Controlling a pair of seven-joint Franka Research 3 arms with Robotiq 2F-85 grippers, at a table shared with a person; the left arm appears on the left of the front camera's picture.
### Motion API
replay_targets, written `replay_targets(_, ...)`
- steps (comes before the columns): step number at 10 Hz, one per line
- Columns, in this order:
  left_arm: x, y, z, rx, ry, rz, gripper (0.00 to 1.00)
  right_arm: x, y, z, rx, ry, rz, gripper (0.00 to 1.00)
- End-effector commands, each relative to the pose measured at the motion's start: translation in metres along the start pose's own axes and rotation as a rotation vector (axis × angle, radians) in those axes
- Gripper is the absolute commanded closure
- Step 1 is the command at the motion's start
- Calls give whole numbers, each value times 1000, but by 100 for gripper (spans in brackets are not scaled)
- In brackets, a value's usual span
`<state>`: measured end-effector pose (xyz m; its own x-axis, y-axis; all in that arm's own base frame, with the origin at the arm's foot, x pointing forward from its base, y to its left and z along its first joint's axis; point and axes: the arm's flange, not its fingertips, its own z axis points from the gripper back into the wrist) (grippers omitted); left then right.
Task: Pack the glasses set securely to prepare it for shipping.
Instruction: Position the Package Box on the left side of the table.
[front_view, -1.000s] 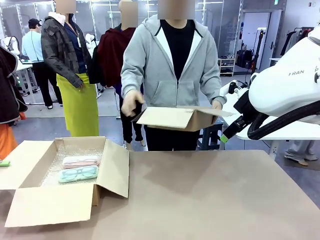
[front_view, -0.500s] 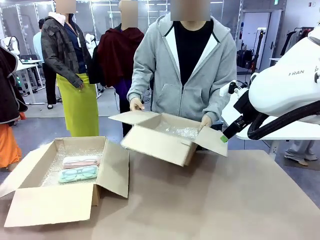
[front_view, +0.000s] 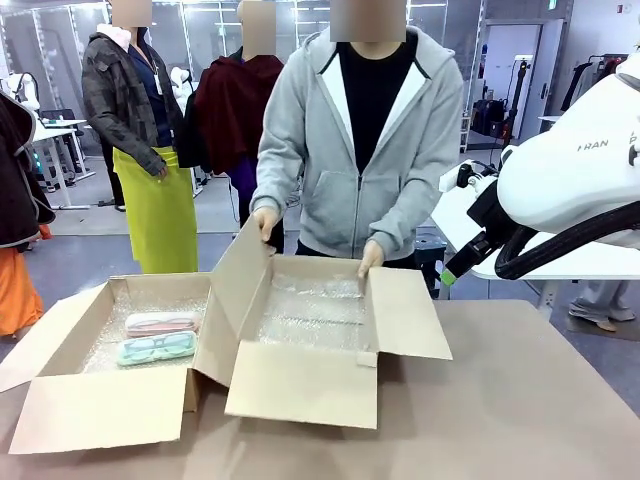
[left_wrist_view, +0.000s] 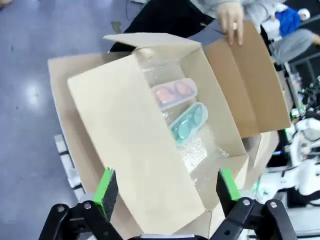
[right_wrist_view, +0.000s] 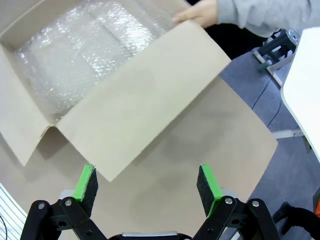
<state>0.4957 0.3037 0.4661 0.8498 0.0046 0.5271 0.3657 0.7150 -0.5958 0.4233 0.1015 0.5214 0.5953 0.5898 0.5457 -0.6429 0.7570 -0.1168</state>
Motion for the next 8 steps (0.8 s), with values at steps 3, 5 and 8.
replay_targets(3,-27,-116,-18,19,-1,-364,0,3,3,0,-2,13,-18,0)
replay_targets(5,-36,-175,-25,-16,-21,-520,0,3,3,0,-2,13,-18,0)
replay_targets(8,-33,-241,-38,-56,37,-691,0,3,3,0,-2,13,-18,0)
